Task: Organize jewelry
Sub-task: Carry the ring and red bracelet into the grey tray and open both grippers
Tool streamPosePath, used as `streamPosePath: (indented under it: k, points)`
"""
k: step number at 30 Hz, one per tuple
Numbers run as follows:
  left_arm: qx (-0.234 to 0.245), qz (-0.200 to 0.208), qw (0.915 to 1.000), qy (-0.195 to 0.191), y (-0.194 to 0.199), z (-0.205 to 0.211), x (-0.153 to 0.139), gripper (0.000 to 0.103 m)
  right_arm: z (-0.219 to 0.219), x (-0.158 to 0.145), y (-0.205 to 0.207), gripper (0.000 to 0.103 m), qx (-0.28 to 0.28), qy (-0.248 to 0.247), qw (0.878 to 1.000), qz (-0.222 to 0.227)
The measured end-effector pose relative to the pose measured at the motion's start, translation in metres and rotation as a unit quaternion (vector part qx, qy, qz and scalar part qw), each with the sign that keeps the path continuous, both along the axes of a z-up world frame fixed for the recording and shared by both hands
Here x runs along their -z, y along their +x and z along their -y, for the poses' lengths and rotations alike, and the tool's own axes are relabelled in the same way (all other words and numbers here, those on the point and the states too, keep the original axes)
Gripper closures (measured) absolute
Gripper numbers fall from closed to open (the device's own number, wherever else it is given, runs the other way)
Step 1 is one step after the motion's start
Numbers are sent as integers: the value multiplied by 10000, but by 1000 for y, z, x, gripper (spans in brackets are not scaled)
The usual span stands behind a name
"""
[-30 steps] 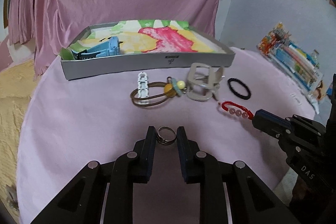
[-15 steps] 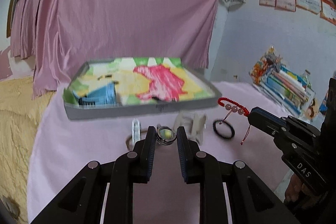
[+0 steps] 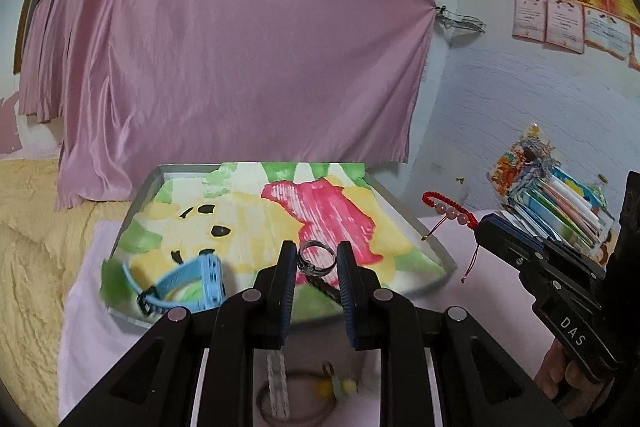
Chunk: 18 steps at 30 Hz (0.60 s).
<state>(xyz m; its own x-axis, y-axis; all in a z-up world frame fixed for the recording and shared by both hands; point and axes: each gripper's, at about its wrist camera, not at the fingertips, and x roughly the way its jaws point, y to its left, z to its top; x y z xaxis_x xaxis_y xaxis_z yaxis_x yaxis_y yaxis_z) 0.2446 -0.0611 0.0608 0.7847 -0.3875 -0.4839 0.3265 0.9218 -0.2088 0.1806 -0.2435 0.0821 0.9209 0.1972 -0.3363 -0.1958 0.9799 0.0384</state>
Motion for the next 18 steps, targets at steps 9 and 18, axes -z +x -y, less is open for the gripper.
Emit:
streamPosePath:
  k: [9,18]
  points:
    - [-58,-833,9964,128,48,11,27,84,9,33,61,98,29,148,9955,-936]
    - [14,-1327,9907,293,65,19,48,84,17,63,88,98,84,302,9863,-1617]
